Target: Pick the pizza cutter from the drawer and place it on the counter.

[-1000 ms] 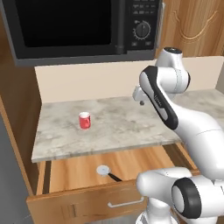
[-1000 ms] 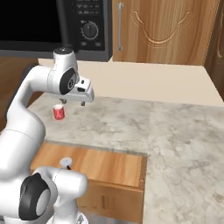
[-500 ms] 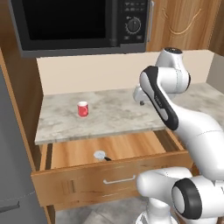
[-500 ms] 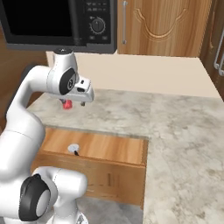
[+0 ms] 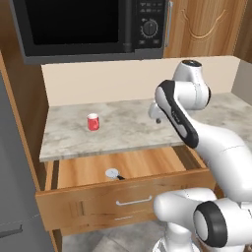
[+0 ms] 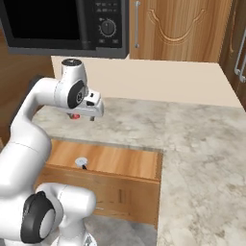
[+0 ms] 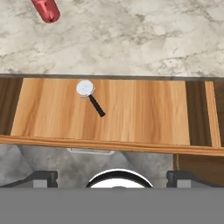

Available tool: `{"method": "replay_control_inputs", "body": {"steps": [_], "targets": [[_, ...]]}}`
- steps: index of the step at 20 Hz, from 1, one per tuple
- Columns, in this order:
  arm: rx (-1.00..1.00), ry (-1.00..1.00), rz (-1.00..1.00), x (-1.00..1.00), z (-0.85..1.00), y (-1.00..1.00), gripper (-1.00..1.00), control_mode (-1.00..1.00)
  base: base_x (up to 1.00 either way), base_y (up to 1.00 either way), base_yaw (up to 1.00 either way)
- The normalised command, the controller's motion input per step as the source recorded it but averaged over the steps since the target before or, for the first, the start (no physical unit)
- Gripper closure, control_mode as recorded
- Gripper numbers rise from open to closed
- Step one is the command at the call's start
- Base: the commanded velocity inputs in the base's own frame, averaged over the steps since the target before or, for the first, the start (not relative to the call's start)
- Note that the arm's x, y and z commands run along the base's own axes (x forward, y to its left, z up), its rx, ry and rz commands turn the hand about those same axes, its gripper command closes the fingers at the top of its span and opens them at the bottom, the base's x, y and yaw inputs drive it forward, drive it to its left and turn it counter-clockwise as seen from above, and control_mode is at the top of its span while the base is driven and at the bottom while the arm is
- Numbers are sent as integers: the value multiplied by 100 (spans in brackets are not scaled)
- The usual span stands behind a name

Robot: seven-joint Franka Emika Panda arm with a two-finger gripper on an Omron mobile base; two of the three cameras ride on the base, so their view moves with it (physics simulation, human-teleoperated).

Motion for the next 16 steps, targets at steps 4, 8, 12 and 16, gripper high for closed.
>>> {"method": "replay_control_inputs", "body": {"steps": [4, 8, 12, 16], "targets": [[0, 11, 0, 38, -64, -3, -100, -100, 0, 0, 0], [0, 1, 0, 4, -72, -10, -100, -100, 0, 0, 0], [0, 0, 0, 0, -94, 0, -100, -100, 0, 0, 0], [0, 0, 0, 0, -100, -1, -100, -100, 0, 0, 0]]}}
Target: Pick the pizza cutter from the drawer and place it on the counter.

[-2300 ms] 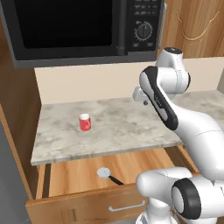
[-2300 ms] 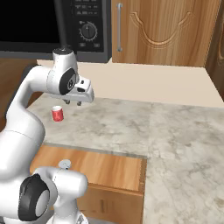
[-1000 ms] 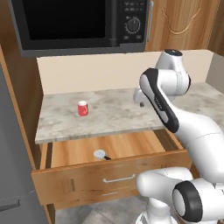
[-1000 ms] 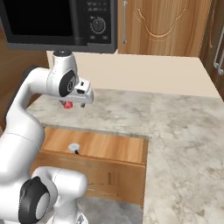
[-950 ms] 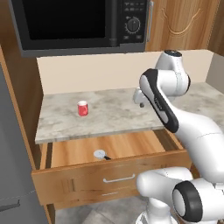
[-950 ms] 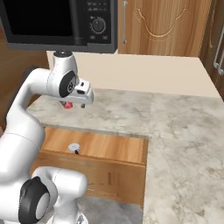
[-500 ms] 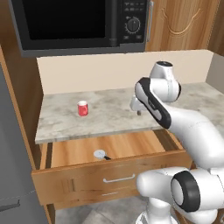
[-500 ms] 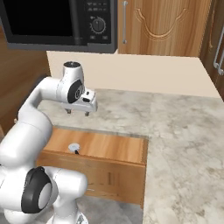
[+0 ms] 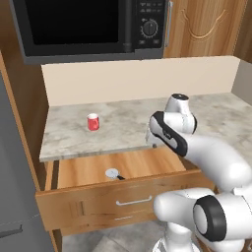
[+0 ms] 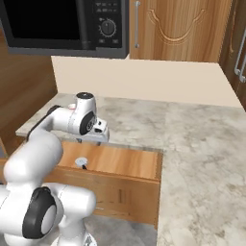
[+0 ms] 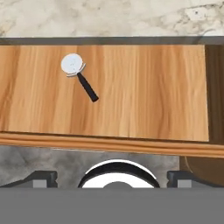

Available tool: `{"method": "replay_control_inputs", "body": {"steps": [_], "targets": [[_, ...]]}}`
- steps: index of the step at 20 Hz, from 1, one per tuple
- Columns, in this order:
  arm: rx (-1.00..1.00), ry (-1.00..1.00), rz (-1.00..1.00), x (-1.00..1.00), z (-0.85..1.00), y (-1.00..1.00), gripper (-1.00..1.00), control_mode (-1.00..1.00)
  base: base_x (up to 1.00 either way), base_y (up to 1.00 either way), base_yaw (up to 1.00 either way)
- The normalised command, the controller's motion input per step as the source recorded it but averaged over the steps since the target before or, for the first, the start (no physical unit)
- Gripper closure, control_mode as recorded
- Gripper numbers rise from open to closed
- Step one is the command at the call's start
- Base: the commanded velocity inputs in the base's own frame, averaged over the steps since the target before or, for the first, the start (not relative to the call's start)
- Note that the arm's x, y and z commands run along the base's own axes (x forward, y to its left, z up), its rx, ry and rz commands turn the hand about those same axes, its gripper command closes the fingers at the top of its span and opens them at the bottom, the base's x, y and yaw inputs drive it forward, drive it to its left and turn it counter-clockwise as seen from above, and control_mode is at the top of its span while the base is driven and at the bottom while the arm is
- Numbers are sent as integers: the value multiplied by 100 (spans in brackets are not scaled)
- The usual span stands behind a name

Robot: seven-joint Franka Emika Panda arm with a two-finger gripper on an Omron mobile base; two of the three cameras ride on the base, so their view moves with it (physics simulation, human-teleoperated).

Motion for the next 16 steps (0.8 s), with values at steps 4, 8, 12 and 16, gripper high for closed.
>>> {"method": "replay_control_inputs", "body": {"steps": [4, 8, 12, 16], "targets": [[0, 0, 0, 0, -95, -15, -100, -100, 0, 0, 0], [0, 2, 0, 1, -92, -10, -100, -100, 0, 0, 0], [0, 0, 0, 1, -75, -4, -100, -100, 0, 0, 0], [0, 0, 0, 0, -59, 0, -100, -100, 0, 0, 0]]}}
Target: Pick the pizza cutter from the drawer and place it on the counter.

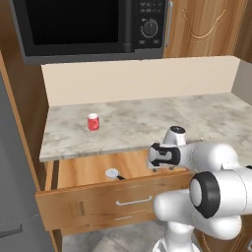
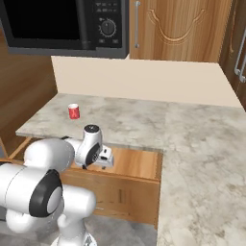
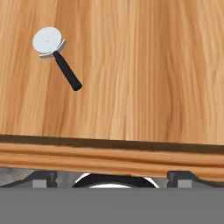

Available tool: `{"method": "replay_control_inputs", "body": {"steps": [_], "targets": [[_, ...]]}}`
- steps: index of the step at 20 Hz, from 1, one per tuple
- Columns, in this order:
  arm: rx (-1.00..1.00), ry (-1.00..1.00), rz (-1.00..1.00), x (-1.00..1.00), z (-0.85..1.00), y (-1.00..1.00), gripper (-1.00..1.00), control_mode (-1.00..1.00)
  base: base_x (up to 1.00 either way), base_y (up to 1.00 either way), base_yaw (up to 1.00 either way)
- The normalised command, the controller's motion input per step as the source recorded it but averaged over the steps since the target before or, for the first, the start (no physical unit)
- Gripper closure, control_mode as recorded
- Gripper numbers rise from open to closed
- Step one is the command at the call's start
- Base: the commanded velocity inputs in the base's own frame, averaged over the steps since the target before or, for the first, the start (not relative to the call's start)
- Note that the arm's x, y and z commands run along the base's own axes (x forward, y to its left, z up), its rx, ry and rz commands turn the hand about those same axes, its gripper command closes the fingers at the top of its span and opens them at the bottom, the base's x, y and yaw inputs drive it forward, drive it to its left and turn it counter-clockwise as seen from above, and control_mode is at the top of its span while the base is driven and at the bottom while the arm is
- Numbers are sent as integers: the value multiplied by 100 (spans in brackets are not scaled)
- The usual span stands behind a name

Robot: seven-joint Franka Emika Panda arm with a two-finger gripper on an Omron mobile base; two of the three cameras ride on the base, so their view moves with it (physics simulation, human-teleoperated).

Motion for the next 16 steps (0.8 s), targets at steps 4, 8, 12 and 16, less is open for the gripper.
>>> {"method": "replay_control_inputs", "body": {"steps": [4, 8, 12, 16], "targets": [[0, 0, 0, 0, -47, 0, -100, -100, 0, 0, 0], [0, 0, 1, -3, -43, 0, -100, -100, 0, 0, 0], [1, 0, 4, -35, -50, 0, -100, -100, 0, 0, 0], [3, 0, 11, -92, -66, 0, -100, -100, 0, 0, 0]]}}
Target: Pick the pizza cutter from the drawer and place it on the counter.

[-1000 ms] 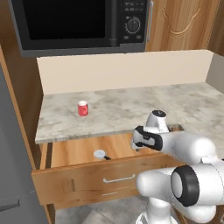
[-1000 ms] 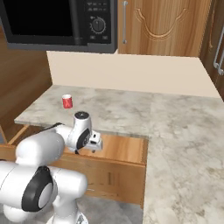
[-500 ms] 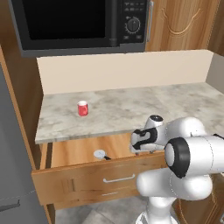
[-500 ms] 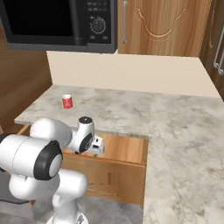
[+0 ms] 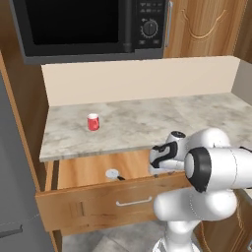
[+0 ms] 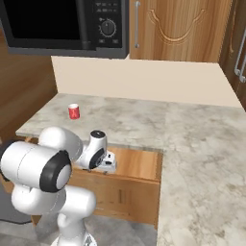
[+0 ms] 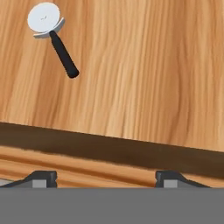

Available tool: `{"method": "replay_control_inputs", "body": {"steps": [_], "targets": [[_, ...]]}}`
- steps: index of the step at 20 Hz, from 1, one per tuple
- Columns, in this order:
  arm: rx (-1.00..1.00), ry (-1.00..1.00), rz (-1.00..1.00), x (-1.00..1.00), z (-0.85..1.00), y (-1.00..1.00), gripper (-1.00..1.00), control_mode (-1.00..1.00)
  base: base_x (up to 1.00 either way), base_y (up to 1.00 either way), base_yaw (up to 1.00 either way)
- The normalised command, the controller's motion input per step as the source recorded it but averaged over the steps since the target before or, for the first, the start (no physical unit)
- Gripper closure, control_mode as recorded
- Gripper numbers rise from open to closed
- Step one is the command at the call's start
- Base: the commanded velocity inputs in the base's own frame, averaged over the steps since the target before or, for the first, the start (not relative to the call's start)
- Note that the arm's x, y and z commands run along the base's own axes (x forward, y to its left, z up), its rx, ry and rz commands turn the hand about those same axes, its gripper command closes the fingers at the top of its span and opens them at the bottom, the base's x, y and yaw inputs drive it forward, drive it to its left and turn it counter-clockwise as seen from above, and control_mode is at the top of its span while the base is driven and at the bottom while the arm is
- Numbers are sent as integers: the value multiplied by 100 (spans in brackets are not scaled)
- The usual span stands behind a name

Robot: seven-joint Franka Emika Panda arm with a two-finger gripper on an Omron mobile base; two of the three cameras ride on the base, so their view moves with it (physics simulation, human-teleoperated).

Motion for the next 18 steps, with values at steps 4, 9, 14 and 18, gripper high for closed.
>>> {"method": "replay_control_inputs", "body": {"steps": [4, 9, 14, 18], "targets": [[5, 5, 12, -100, -54, 13, -100, -100, 0, 0, 0], [6, 16, 12, -100, -39, 24, -100, -100, 0, 0, 0], [10, 35, 9, -100, -44, 28, -100, -100, 0, 0, 0], [10, 35, 8, -100, -44, 24, -100, -100, 0, 0, 0]]}}
